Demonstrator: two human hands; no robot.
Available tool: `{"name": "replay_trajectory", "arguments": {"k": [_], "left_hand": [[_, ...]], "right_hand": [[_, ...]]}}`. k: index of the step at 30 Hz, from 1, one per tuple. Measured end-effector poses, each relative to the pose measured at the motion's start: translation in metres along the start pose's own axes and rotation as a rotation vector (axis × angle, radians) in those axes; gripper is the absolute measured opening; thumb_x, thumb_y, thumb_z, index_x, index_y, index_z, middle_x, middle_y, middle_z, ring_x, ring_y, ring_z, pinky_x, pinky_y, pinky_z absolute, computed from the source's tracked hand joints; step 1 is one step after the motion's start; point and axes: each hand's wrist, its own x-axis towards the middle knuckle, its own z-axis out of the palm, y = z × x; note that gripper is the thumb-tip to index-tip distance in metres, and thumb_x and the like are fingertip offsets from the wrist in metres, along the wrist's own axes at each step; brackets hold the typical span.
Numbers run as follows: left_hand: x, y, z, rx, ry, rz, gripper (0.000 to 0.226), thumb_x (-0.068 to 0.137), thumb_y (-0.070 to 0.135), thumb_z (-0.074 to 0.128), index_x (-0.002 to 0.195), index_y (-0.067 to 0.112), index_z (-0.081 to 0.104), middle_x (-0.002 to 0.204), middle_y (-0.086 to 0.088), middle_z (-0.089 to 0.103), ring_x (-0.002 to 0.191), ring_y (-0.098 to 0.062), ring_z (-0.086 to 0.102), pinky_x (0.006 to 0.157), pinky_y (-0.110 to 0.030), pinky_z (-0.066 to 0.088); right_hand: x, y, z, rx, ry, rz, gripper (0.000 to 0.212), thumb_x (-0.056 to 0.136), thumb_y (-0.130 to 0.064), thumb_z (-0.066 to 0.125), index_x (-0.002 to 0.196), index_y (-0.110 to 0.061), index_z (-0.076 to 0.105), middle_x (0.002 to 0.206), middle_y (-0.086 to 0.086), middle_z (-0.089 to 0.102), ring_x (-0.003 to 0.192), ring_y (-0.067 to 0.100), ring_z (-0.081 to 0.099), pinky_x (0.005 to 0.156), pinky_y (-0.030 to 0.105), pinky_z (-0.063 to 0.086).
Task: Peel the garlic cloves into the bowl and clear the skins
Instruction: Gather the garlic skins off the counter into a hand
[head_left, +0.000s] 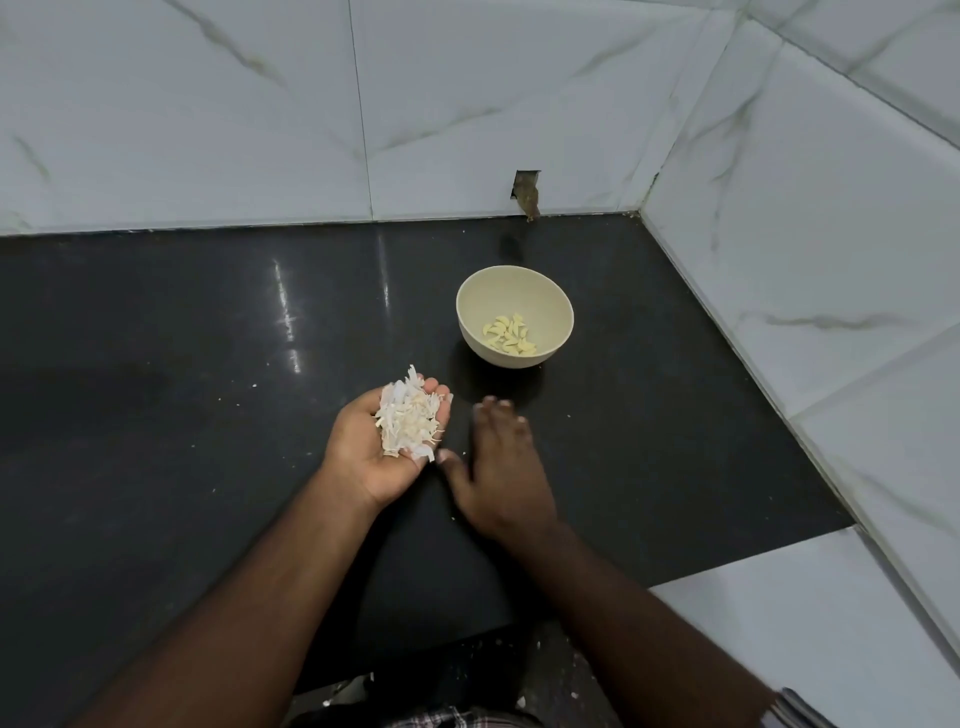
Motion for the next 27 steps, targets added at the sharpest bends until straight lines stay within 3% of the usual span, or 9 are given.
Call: {"name": "replay_trajectory", "arguments": {"k": [3,6,9,12,17,23,25,27], "left_hand": [[-0.002,0.005,-0.003,0.016,0.014,0.008,0.029,0.098,0.014,0.048,0.107,-0.002,0.070,0.110,-0.015,0.074,0.090,-0.031,0.075,0.071,-0.041,0.064],[-0.003,0.008,-0.005,0.010,0.013,0.007,0.029,0.099,0.014,0.048,0.108,-0.002,0.070,0.110,-0.015,0.074,0.090,-0.031,0.075,0.075,-0.043,0.063],[-0.004,0.007,-0.006,0.004,0.018,-0.007,0.029,0.099,0.014,0.048,0.109,-0.002,0.071,0.110,-0.016,0.074,0.091,-0.031,0.075,0.073,-0.041,0.064],[-0.002,0.003,-0.004,0.004,0.014,-0.015,0.030,0.099,0.014,0.047,0.109,-0.002,0.070,0.109,-0.016,0.074,0.090,-0.032,0.075,0.073,-0.043,0.063],[0.002,0.000,-0.002,0.016,0.020,-0.028,0.029,0.098,0.013,0.047,0.105,-0.002,0.071,0.101,-0.015,0.075,0.093,-0.031,0.073,0.069,-0.041,0.064],[0.004,-0.004,0.003,0.006,0.013,-0.031,0.031,0.099,0.013,0.047,0.114,-0.002,0.069,0.109,-0.016,0.074,0.099,-0.032,0.072,0.069,-0.041,0.064],[0.003,-0.004,0.003,0.000,0.009,-0.024,0.031,0.099,0.013,0.047,0.112,-0.002,0.069,0.107,-0.016,0.074,0.092,-0.032,0.074,0.069,-0.042,0.064],[0.003,-0.004,0.003,-0.001,0.010,-0.025,0.030,0.099,0.014,0.047,0.109,-0.002,0.070,0.106,-0.017,0.074,0.088,-0.033,0.075,0.070,-0.042,0.064]], "right_hand": [[-0.001,-0.013,0.016,0.024,-0.061,-0.175,0.054,0.100,-0.032,0.045,0.145,-0.004,0.047,0.155,0.016,0.041,0.148,0.030,0.030,0.122,0.048,0.022],[-0.012,0.010,0.007,0.033,-0.053,-0.291,0.038,0.099,-0.021,0.050,0.130,-0.004,0.064,0.142,0.012,0.057,0.137,0.027,0.049,0.116,0.045,0.036],[-0.030,0.030,-0.017,0.026,-0.125,-0.351,0.037,0.102,-0.024,0.046,0.131,-0.009,0.064,0.145,0.006,0.055,0.139,0.020,0.046,0.118,0.035,0.035],[-0.037,0.042,-0.041,0.053,-0.129,-0.279,0.039,0.099,-0.018,0.055,0.137,-0.012,0.060,0.148,0.002,0.051,0.139,0.016,0.043,0.115,0.022,0.030],[-0.042,0.054,-0.047,-0.027,-0.155,-0.189,0.055,0.086,-0.025,0.072,0.137,-0.009,0.059,0.141,0.011,0.054,0.128,0.032,0.048,0.111,0.037,0.038],[-0.023,0.024,-0.037,-0.081,-0.178,-0.349,0.038,0.099,-0.019,0.056,0.136,-0.015,0.060,0.141,0.010,0.051,0.126,0.028,0.042,0.104,0.034,0.039],[-0.024,0.021,-0.037,-0.119,-0.199,-0.397,0.032,0.101,-0.020,0.049,0.125,-0.010,0.068,0.128,0.011,0.059,0.116,0.028,0.050,0.096,0.034,0.043],[-0.030,0.022,-0.038,-0.153,-0.188,-0.436,0.042,0.099,-0.026,0.036,0.108,-0.008,0.073,0.108,0.010,0.065,0.099,0.028,0.058,0.084,0.036,0.050]]}}
